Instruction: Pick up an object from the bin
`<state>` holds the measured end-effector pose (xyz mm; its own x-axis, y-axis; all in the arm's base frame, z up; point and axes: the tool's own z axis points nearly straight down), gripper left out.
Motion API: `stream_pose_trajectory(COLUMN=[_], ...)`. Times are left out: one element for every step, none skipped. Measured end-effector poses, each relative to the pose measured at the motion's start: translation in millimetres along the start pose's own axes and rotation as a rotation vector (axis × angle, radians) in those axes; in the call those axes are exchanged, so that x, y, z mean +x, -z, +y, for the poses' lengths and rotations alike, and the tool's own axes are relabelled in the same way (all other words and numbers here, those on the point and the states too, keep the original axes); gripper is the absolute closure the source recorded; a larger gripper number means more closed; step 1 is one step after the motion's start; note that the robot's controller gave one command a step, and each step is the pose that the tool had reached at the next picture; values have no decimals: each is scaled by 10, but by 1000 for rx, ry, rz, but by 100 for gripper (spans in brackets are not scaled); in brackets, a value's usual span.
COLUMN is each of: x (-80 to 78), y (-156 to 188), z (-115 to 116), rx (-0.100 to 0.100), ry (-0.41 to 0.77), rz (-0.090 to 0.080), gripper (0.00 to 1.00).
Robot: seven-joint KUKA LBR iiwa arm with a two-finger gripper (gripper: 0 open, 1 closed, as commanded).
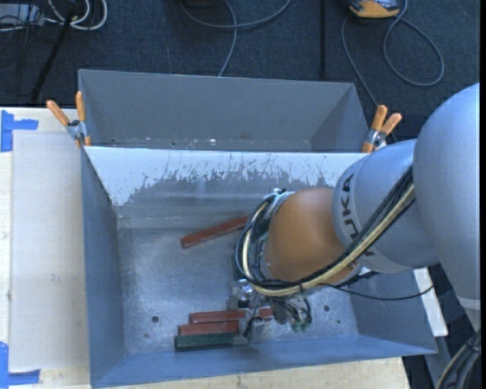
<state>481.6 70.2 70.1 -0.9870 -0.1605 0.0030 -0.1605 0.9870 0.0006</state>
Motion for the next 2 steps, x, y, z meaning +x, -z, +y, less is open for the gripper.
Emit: stream_pose_trajectory(x=[95,-188], y=[1275,2355], z=[-658,-75], rx=[3,0], ry=[-34,3], rz=[-10,-13], gripper=[100,100])
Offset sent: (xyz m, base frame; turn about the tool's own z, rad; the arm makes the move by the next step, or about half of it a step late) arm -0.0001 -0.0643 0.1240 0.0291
